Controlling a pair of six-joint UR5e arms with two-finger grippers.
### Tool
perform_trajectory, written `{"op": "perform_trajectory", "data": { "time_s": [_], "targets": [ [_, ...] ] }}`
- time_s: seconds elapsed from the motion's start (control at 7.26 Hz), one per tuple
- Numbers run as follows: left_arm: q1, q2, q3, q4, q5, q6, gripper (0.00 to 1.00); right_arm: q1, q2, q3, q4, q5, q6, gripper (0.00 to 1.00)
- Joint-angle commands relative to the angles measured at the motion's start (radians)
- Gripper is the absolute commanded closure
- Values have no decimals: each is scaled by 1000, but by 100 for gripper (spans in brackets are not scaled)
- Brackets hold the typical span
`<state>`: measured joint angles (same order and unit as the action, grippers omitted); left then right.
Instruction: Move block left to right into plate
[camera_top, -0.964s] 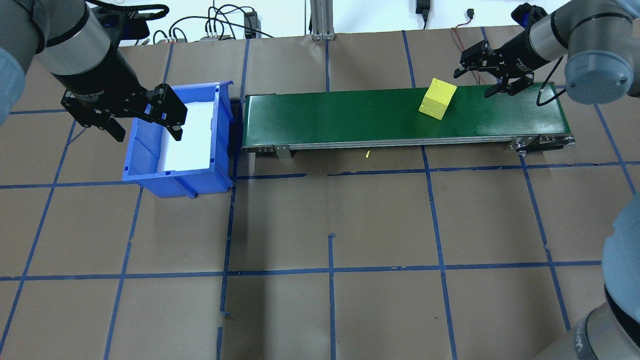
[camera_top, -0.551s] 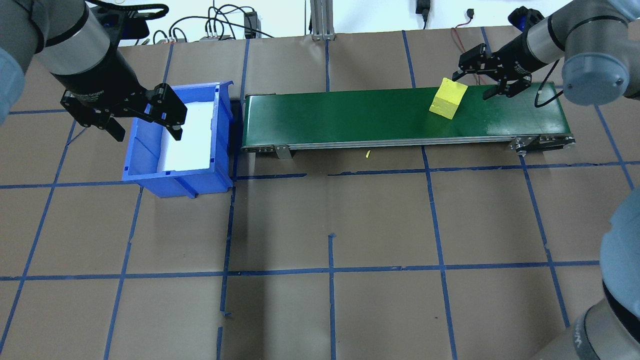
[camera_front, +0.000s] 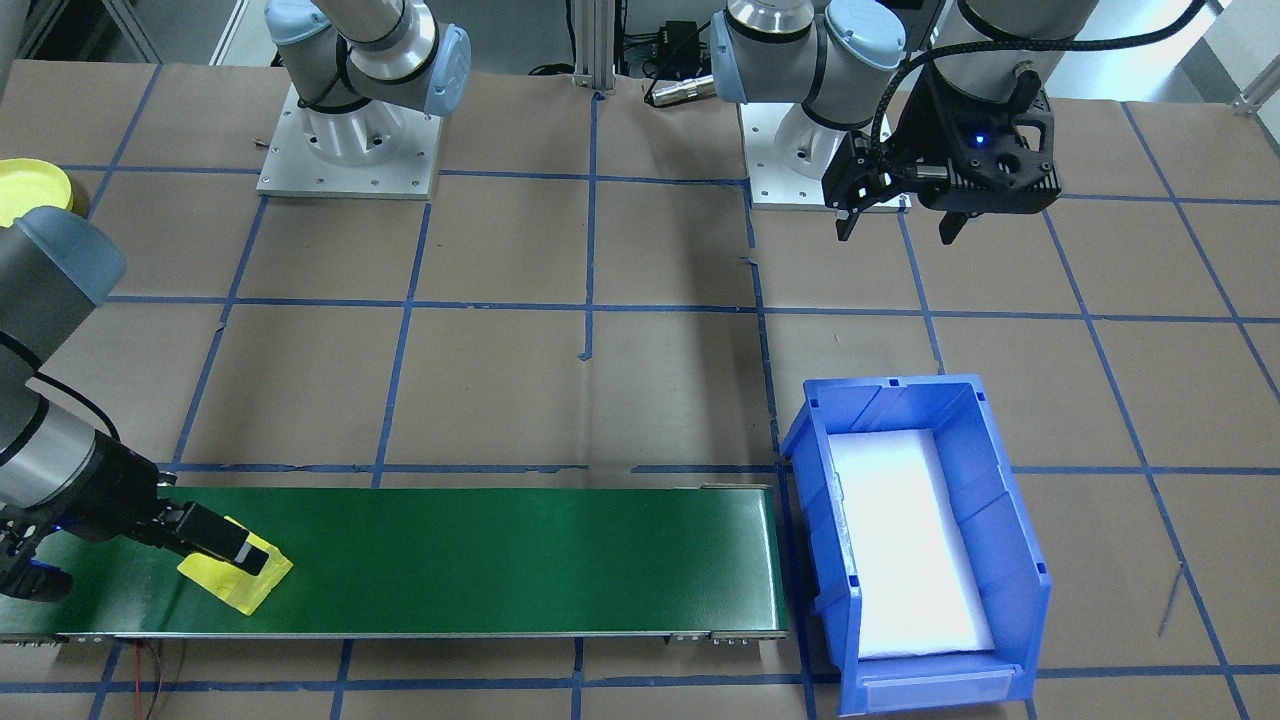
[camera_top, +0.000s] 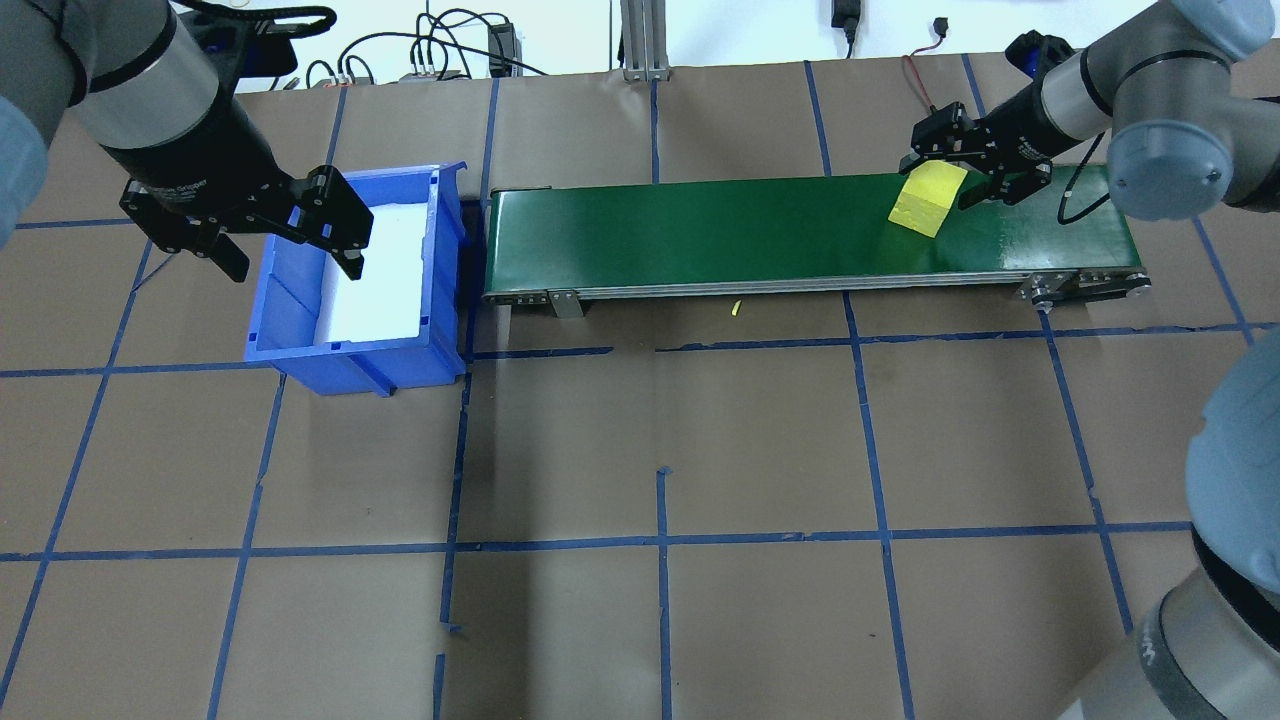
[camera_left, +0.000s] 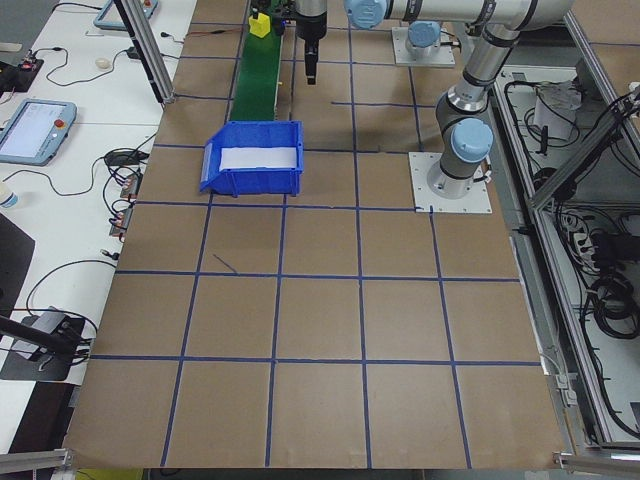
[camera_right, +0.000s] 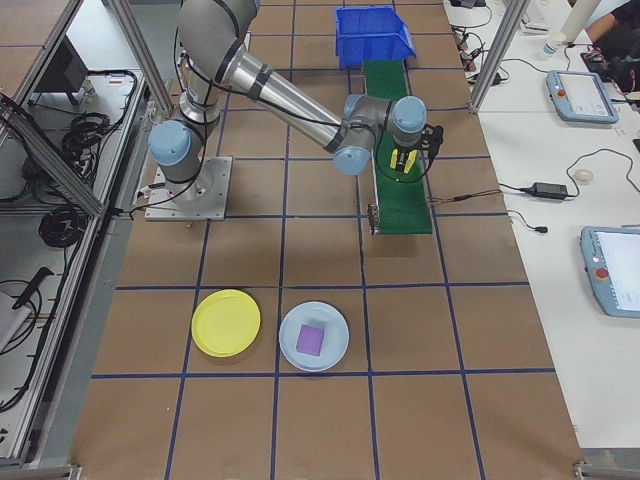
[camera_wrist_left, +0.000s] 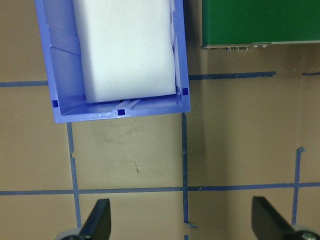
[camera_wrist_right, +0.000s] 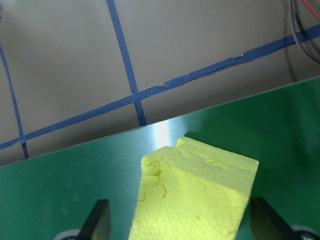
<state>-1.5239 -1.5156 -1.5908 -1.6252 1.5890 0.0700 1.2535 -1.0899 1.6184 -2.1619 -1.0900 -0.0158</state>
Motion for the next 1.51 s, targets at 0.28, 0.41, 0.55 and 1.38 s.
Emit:
{"op": "perform_trajectory", "data": {
  "time_s": [0.28, 0.41, 0.55, 1.38],
  "targets": [
    [1, 0, 0, 1, 0, 1, 0, -3, 25, -82, -18, -163, -114, 59],
    [1, 0, 0, 1, 0, 1, 0, -5, -54, -91, 69, -194, -162, 61],
    [1, 0, 0, 1, 0, 1, 0, -18, -135, -72, 89, -259, -279, 61],
    [1, 0, 0, 1, 0, -1, 0, -735, -289, 204, 205, -444, -1161, 62]
  ]
}}
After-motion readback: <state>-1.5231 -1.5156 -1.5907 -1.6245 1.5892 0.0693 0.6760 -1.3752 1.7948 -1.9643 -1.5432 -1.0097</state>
